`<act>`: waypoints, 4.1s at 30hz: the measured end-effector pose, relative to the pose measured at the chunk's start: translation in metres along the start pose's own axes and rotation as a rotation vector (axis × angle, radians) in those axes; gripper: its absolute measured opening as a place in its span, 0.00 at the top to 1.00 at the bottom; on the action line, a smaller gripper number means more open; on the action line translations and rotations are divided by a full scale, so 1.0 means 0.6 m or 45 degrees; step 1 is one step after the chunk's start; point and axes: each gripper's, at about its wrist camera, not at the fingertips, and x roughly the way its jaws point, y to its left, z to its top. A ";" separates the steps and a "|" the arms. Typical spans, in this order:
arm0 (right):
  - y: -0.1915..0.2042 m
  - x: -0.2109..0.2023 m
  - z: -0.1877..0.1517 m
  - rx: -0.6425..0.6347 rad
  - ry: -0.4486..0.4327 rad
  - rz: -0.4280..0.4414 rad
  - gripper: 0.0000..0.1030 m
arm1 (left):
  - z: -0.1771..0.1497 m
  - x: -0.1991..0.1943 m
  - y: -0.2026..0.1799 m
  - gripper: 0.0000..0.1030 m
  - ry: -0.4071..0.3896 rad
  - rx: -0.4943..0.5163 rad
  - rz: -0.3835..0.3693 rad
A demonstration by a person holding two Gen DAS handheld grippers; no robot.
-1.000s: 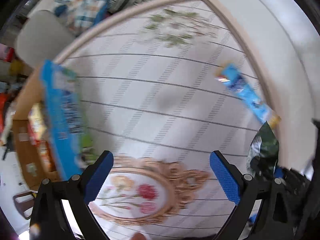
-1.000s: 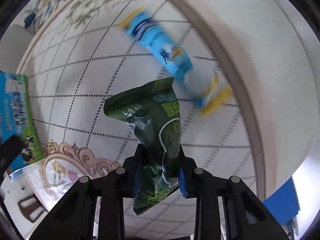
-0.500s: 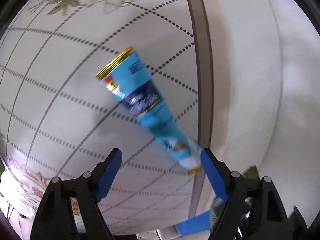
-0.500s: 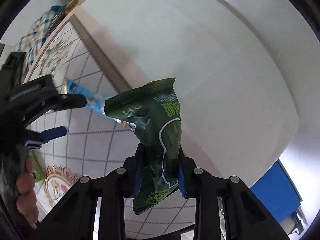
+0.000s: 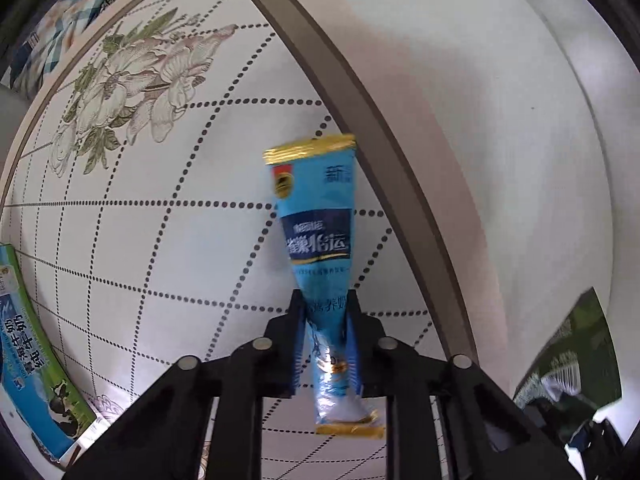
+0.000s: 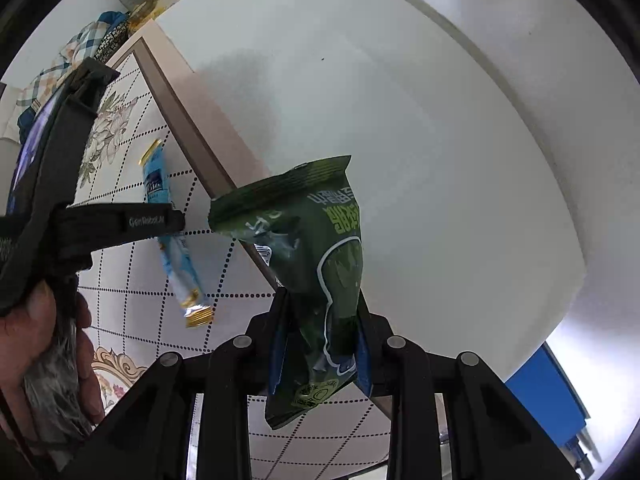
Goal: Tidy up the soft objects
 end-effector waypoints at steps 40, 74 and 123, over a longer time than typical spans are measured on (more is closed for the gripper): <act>0.816 -0.108 -0.316 -0.885 0.082 0.301 0.71 | -0.407 -0.314 0.862 0.87 -0.300 -0.598 0.141; 0.857 -0.050 -0.310 -0.851 0.061 0.034 0.38 | -0.453 -0.278 0.883 0.65 -0.270 -0.742 0.057; 0.636 -0.498 -0.490 -0.873 -0.594 0.220 0.00 | -0.722 -0.642 0.653 0.03 -0.891 -0.676 0.209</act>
